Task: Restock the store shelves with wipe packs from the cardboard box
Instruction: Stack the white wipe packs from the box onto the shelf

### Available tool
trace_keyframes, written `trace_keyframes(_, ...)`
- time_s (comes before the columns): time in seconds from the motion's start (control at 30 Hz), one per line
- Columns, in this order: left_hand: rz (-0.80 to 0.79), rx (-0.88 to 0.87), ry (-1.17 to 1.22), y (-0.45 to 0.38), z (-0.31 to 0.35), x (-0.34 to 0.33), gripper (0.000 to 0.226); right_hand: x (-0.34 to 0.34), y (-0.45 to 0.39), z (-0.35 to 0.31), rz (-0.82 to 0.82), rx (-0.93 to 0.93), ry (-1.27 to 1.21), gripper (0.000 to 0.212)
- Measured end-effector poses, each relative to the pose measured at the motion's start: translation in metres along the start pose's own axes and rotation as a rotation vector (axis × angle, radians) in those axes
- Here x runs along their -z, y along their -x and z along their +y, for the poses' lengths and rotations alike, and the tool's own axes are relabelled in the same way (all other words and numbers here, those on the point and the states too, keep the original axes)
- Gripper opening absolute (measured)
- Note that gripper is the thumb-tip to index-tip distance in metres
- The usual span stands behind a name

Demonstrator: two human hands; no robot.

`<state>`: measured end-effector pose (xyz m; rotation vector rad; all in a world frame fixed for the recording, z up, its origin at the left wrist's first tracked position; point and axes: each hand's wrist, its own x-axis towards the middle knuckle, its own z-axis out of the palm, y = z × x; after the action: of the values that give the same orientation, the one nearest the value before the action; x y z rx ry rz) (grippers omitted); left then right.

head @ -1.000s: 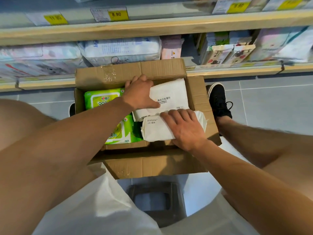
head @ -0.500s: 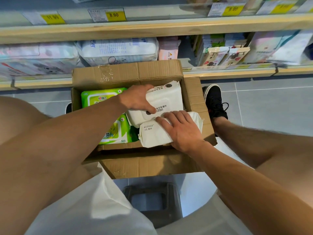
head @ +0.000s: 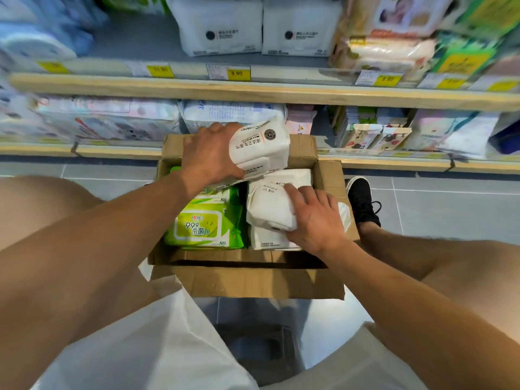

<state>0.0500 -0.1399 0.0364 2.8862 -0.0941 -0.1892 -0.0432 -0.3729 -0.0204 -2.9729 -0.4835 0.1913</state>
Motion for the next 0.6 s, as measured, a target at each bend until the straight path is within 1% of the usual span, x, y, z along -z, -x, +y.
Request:
trace_keyframes(0.07, 0.044, 0.052, 0.038, 0.003, -0.009, 0.020, 0.096, 0.021, -0.010, -0.005, 0.007, -0.045, -0.031, 0.095)
trace_keyframes(0.13, 0.100, 0.087, 0.094, 0.004, -0.019, 0.039, 0.096, 0.042, -0.023, -0.007, 0.061, -0.088, -0.044, 0.091)
trace_keyframes(0.3, 0.214, 0.185, 0.166, 0.006, -0.038, 0.080, 0.093, 0.094, -0.059, -0.007, 0.193, -0.159, -0.073, 0.096)
trace_keyframes(0.4, 0.259, 0.217, 0.209, -0.001, -0.047, 0.094, 0.093, 0.122, -0.084, -0.007, 0.280, -0.180, -0.073, 0.099)
trace_keyframes(0.53, 0.302, 0.237, 0.254, -0.020, -0.057, 0.106, 0.088, 0.154, -0.118, -0.006, 0.393, -0.182, -0.048, 0.094)
trace_keyframes(0.6, 0.319, 0.250, 0.272, -0.031, -0.060, 0.110, 0.090, 0.165, -0.137, -0.003, 0.434, -0.172, -0.027, 0.093)
